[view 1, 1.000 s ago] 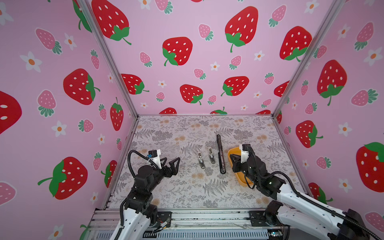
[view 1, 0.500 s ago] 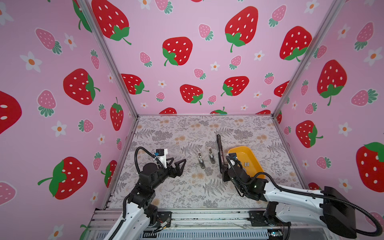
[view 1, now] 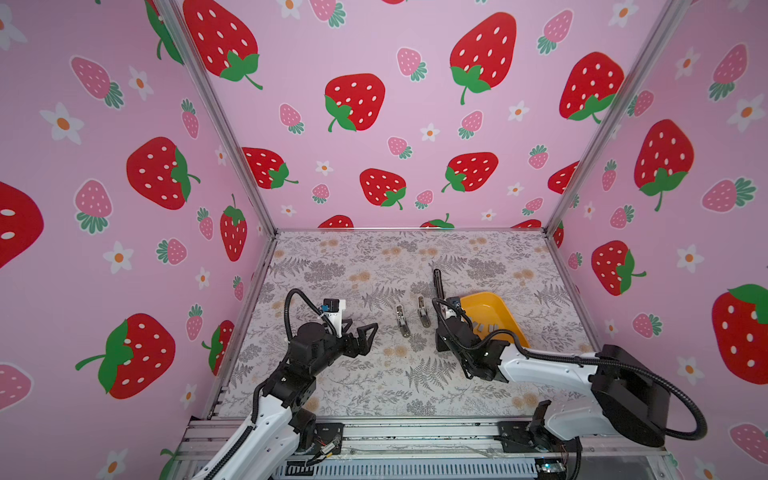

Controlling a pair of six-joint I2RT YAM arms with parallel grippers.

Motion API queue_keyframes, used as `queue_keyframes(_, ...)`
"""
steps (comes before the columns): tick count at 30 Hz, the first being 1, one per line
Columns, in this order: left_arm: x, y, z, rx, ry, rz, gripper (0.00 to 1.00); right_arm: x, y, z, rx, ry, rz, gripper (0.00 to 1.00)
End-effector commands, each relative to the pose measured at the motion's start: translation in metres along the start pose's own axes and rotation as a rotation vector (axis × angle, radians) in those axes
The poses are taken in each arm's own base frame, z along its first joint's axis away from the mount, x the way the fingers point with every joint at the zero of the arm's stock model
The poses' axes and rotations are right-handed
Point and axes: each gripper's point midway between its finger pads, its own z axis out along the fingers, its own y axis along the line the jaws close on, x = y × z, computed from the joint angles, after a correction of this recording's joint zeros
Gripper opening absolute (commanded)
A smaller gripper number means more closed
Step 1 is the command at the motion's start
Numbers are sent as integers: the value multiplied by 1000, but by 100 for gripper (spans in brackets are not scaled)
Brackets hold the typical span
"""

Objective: Load the staples into the stapler

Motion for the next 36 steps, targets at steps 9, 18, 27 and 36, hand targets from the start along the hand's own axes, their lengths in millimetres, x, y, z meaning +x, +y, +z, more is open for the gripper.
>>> queue_keyframes(9,-15,-9,1,-8,-12,64,97,-2,-9,18,24,31,-7,3)
queue_keyframes(18,-10,-23,2,47,12,86,98,-1,-12,26,34,42,-33,3)
queue_keyframes(27,-10,-26,1,50,10,97,98,-5,-15,27,33,39,-30,3)
queue_keyframes(36,-9,-29,0,61,13,102,98,-5,-15,30,21,42,-24,3)
